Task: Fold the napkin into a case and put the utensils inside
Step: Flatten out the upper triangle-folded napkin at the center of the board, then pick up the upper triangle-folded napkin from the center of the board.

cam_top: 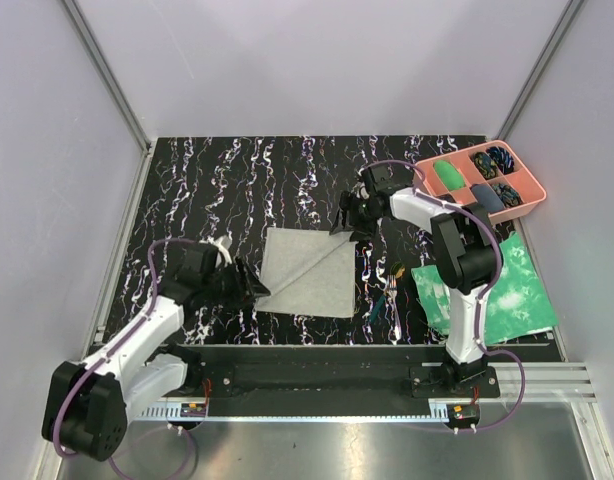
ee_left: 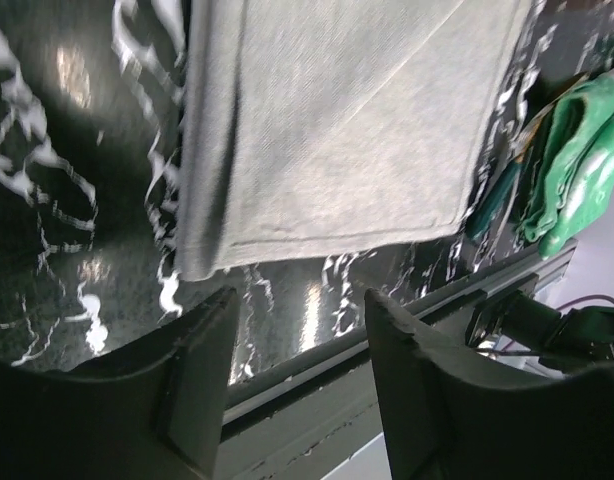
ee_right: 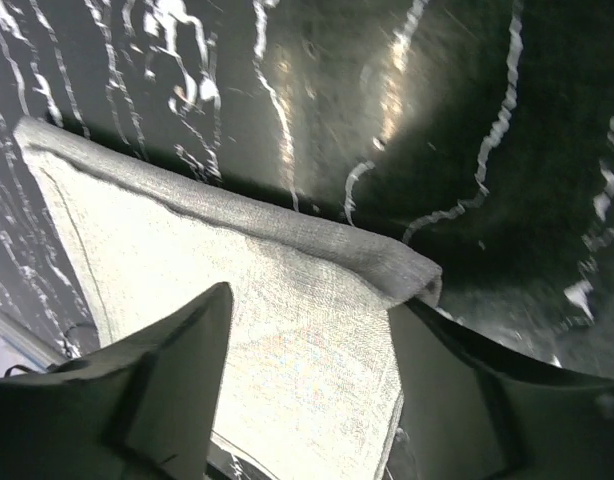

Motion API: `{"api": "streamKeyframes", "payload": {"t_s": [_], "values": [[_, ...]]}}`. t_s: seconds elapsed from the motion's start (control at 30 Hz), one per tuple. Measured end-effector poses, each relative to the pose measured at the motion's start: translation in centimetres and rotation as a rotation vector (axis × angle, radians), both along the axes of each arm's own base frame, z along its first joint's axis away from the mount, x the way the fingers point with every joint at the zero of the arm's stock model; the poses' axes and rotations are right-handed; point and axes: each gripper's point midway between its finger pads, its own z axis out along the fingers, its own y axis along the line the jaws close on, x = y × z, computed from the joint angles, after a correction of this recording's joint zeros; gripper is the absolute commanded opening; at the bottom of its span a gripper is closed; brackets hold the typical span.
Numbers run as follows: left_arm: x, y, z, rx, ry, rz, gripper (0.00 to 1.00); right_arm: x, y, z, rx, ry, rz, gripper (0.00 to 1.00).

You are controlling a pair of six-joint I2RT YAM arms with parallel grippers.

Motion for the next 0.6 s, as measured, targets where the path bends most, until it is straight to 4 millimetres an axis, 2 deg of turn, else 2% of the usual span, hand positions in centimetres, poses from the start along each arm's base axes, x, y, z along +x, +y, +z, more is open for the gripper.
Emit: {"api": "streamKeyframes", "payload": {"t_s": [0.13, 0.2, 0.3, 0.43, 0.57, 0.6], "values": [[2.7, -0.3, 2.3, 0.025, -0.049, -0.003, 0.50, -1.1, -1.0, 0.4, -0.038, 0.016, -0.003, 0.80], [3.8, -0.5, 2.3, 0.033, -0.051, -0.008, 0.48, -1.6, -1.4, 0.9, -0.049, 0.016, -0.002, 0.82], [4.2, -0.6, 0.6, 0.053, -0.006, -0.016, 0.47, -2.1, -1.7, 2.0, -0.054, 0.004, 0.001, 0.82], [3.6, -0.4, -2.1, 0.067, 0.051, -0.018, 0.46, -3.0, -1.9, 2.6, -0.054, 0.000, 0.005, 0.78], [1.9, -0.1, -4.2, 0.063, 0.091, -0.010, 0.45, -4.7, -1.7, 1.4, -0.063, 0.024, 0.024, 0.73], [1.8, -0.3, -4.2, 0.047, 0.084, -0.009, 0.45, -5.4, -1.5, 0.9, -0.067, 0.034, 0.034, 0.71]]}}
